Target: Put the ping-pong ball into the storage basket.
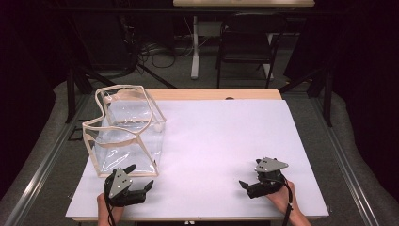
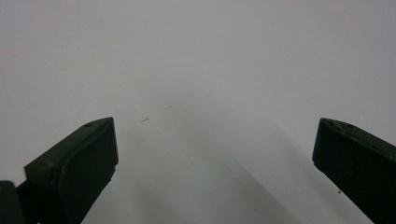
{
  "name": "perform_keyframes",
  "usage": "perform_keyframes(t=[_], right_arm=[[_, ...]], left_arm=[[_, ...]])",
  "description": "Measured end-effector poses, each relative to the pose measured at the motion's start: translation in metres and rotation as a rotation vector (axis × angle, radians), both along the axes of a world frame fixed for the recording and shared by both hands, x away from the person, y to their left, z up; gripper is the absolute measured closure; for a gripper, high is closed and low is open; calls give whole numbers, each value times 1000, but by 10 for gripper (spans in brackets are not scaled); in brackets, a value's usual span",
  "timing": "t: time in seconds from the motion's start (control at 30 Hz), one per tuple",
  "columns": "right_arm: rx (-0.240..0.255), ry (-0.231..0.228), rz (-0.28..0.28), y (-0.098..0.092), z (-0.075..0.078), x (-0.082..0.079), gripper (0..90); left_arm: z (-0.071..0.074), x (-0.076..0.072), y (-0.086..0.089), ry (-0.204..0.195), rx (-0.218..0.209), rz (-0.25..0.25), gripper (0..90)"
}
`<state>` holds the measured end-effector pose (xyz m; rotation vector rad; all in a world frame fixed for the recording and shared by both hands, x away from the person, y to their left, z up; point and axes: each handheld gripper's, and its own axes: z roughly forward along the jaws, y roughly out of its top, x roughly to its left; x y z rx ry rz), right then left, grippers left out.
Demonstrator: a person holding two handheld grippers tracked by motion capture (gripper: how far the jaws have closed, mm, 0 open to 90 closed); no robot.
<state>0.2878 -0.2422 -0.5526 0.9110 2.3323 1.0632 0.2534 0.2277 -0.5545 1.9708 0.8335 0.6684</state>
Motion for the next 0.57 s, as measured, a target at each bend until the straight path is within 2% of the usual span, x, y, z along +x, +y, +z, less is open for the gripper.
perform_keyframes(t=[0.33,0.57], right_arm=[[-12,14,-17,-4,-4,-3,0],[-2,7,-16,-5,-3,-3,0]], left_arm=[[0,0,0,3,0,-2,159],[0,0,0,10,9,3,159]])
